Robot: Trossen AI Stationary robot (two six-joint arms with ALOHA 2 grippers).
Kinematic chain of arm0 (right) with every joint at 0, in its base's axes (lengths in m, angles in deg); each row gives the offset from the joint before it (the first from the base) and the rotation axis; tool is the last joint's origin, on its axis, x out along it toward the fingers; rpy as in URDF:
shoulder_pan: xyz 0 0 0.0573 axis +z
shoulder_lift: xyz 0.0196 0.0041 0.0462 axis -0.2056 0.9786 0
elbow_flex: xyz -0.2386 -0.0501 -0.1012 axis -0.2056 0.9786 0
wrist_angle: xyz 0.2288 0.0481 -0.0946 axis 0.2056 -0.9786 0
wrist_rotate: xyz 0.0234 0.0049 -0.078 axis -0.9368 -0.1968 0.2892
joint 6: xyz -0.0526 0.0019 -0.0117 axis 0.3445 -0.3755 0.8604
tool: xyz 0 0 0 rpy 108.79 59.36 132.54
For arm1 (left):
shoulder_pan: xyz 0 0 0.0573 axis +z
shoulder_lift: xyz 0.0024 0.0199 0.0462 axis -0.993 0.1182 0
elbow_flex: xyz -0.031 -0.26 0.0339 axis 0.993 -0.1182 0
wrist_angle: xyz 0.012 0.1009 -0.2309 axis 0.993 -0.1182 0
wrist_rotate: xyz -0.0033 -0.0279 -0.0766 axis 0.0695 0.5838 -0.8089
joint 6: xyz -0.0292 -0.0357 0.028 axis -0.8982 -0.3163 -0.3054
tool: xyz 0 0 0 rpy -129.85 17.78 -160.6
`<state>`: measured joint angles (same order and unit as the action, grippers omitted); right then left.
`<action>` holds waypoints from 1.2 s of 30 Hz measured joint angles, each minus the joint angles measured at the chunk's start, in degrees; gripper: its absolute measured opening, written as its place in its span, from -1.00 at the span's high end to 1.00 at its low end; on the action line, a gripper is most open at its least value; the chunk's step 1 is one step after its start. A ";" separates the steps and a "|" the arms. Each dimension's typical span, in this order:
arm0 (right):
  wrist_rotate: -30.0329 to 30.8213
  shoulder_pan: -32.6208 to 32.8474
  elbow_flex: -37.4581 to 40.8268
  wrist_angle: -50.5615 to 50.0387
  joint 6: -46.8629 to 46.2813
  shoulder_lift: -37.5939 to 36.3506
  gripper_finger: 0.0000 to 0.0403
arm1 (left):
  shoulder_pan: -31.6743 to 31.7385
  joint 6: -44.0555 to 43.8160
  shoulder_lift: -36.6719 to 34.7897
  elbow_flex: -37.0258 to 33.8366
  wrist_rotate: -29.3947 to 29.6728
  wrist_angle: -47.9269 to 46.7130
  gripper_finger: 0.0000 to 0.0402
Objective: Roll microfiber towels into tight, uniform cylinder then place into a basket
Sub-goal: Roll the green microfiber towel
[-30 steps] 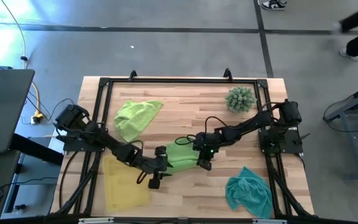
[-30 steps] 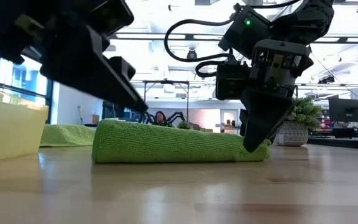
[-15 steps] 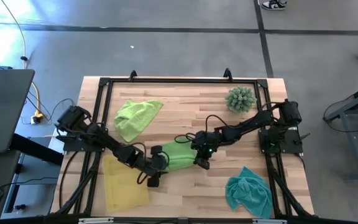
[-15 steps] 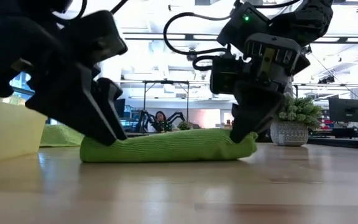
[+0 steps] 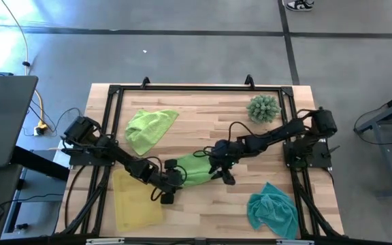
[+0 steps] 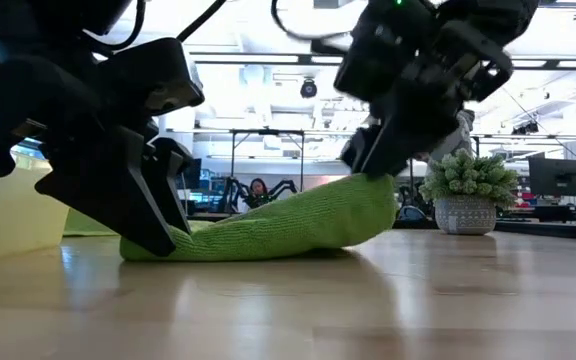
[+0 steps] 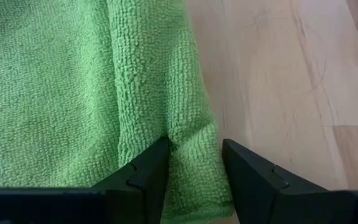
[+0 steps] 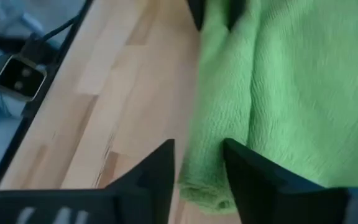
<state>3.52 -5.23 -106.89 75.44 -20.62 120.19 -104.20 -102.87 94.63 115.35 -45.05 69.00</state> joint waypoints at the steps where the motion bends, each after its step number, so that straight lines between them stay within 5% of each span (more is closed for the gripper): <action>1: 0.00 0.00 -0.47 -1.32 2.91 -0.83 0.28 | 0.00 -0.04 0.00 0.00 -0.06 -0.05 0.31; 9: 5.34 4.26 -1.51 -6.72 17.74 -4.53 0.17 | 0.00 -0.16 0.11 -0.09 -0.38 -0.11 0.31; 23: 35.22 13.70 -1.54 -2.94 21.88 4.93 0.17 | 1.03 -0.18 0.16 -0.24 -0.11 1.07 0.31; 36: 36.43 11.72 -1.75 -2.00 19.06 8.92 0.19 | 1.05 -0.17 0.18 -0.20 -0.14 1.19 0.31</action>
<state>39.95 6.49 -108.64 73.43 -1.56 129.11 -103.15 -103.04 94.81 115.15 -45.18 70.19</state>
